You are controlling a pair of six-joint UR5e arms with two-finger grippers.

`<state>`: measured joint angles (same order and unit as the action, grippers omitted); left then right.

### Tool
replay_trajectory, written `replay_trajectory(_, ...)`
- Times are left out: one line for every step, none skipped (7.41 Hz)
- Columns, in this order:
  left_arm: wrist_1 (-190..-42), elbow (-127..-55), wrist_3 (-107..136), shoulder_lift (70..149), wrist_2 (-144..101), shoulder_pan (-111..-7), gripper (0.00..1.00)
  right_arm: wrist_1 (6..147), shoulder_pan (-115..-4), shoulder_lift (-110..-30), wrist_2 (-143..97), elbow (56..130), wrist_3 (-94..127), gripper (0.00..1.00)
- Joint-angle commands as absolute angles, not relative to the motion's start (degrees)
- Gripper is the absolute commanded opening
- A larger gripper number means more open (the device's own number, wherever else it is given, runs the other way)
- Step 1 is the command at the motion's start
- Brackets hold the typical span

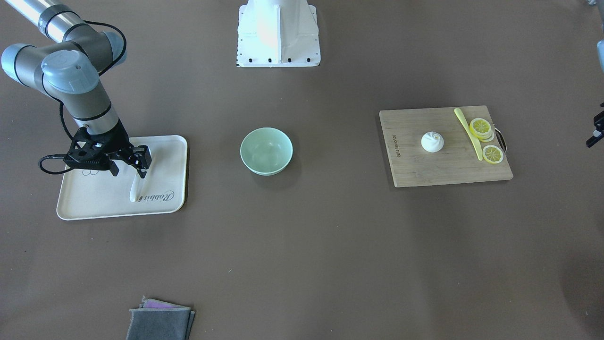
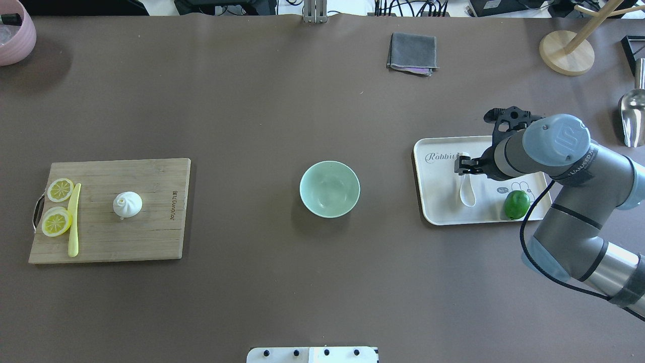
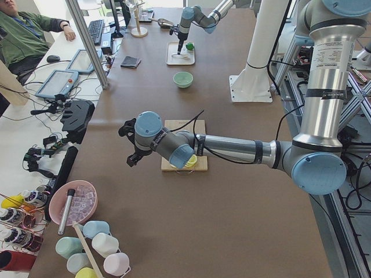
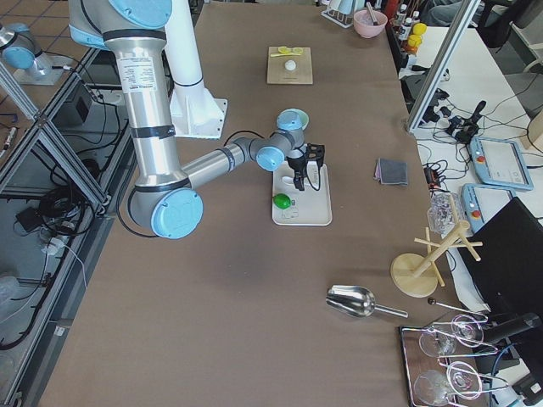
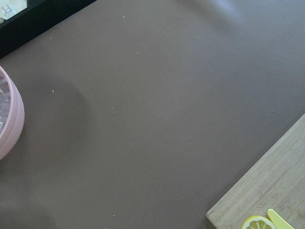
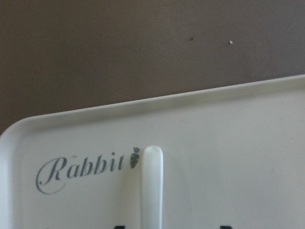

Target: Put spoon and bun in bowl

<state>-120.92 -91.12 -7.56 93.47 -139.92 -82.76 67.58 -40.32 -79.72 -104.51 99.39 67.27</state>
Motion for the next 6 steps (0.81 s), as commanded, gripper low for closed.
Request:
replay_trajectory(-120.94, -91.05, -7.56, 93.43, -139.92, -82.71, 0.98, 67.5, -40.17, -79.1, -104.5, 98.53, 67.24, 0.68)
replay_trajectory(-120.94, -91.05, -7.56, 93.43, -139.92, -82.53, 0.98, 67.59, -40.17, -78.58, -104.33, 97.74, 67.24, 0.64)
replay_trajectory(-120.94, -91.05, -7.47, 93.51, -139.83, -82.36, 0.98, 67.59, -40.17, -78.05, -104.33, 97.56, 67.32, 0.58)
replay_trajectory(-120.94, -91.05, -7.56, 93.52, -139.83, -82.35, 0.98, 67.59, -40.17, -77.96, -104.33, 97.47, 67.32, 0.5)
replay_trajectory(-120.94, -91.05, -7.56, 93.43, -139.66, -82.35, 0.98, 67.59, -40.17, -77.78, -104.33, 97.04, 67.32, 0.49)
replay_trajectory(-120.94, -91.05, -7.56, 93.51, -139.48, -82.35, 0.98, 67.59, -40.17, -77.7, -104.33, 96.6, 67.32, 0.45)
